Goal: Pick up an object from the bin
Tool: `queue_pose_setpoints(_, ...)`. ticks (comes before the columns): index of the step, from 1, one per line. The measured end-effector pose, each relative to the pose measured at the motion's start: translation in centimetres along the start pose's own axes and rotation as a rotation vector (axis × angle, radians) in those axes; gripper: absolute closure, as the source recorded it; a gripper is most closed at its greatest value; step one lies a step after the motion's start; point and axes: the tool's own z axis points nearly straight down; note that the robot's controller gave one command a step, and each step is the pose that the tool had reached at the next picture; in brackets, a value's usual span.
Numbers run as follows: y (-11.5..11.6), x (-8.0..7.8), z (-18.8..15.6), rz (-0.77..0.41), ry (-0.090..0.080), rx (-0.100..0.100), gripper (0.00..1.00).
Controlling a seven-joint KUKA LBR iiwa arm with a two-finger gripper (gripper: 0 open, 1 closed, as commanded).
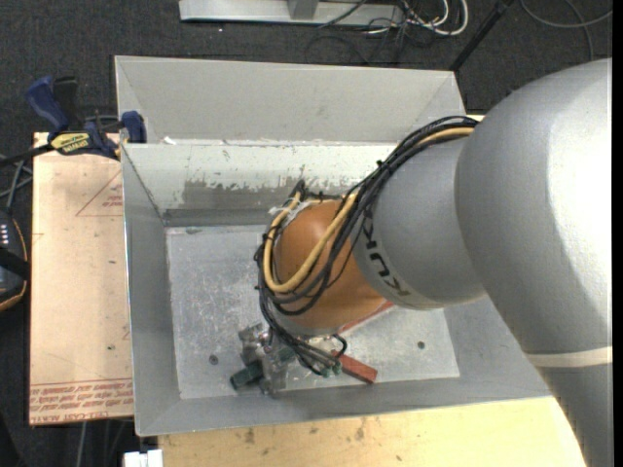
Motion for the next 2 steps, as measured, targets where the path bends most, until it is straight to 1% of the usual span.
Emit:
queue_pose_setpoints(1, 0.0, 0.0, 0.0, 0.000, 0.000, 0.000, 1.00)
queue_pose_setpoints(2, 0.1, -4.1, -13.9, 0.009, 0.006, 0.000, 1.00)
